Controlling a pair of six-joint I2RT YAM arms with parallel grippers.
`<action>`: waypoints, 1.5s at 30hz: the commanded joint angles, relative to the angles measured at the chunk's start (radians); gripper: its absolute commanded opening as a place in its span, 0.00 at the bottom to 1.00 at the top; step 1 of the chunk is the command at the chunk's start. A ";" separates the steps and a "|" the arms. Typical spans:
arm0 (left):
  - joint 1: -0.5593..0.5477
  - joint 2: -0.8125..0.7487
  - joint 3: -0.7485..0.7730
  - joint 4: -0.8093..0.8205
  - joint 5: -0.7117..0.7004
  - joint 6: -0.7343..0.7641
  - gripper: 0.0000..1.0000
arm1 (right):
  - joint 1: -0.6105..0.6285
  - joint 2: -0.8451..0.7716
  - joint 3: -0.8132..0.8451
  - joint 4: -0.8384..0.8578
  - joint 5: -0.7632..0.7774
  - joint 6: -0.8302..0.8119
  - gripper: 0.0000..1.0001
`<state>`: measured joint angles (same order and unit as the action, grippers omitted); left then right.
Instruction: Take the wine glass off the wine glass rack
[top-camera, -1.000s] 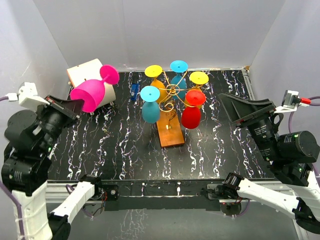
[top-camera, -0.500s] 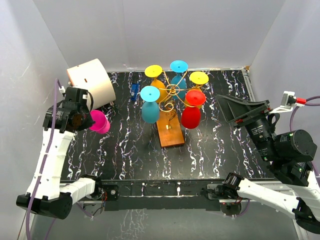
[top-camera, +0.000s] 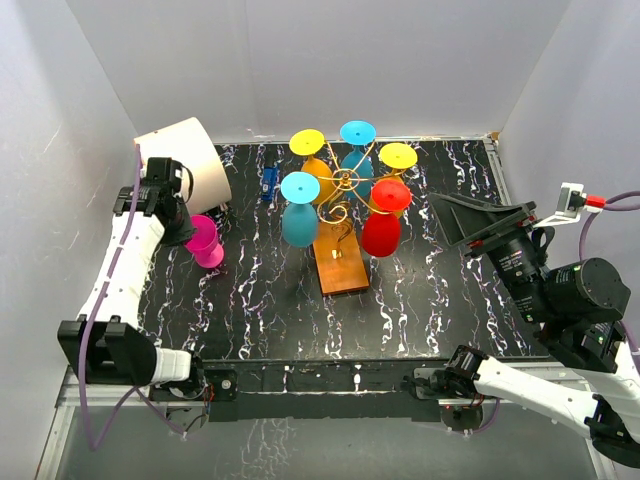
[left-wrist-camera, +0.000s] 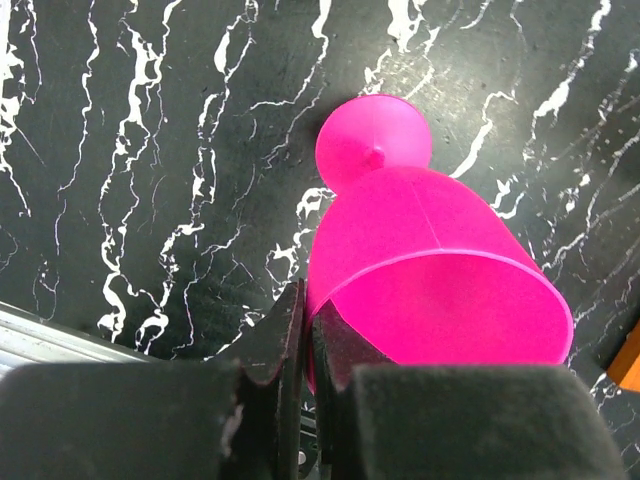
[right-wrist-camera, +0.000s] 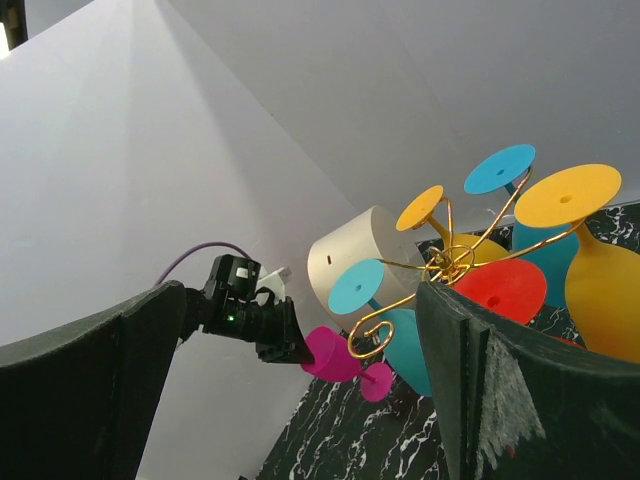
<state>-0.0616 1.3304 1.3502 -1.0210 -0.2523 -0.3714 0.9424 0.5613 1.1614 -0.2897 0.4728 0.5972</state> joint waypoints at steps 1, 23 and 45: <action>0.060 0.001 -0.038 0.066 0.039 0.037 0.00 | 0.002 -0.001 0.031 0.004 0.011 -0.014 0.97; 0.171 0.079 -0.061 0.127 0.068 0.047 0.41 | 0.002 0.000 0.024 -0.004 0.006 -0.005 0.98; 0.171 -0.410 0.106 0.139 0.436 0.095 0.99 | 0.002 0.085 0.114 -0.226 -0.058 -0.137 0.98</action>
<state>0.1032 0.9535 1.4097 -0.9112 -0.0002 -0.3088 0.9424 0.5892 1.1889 -0.4774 0.4763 0.5488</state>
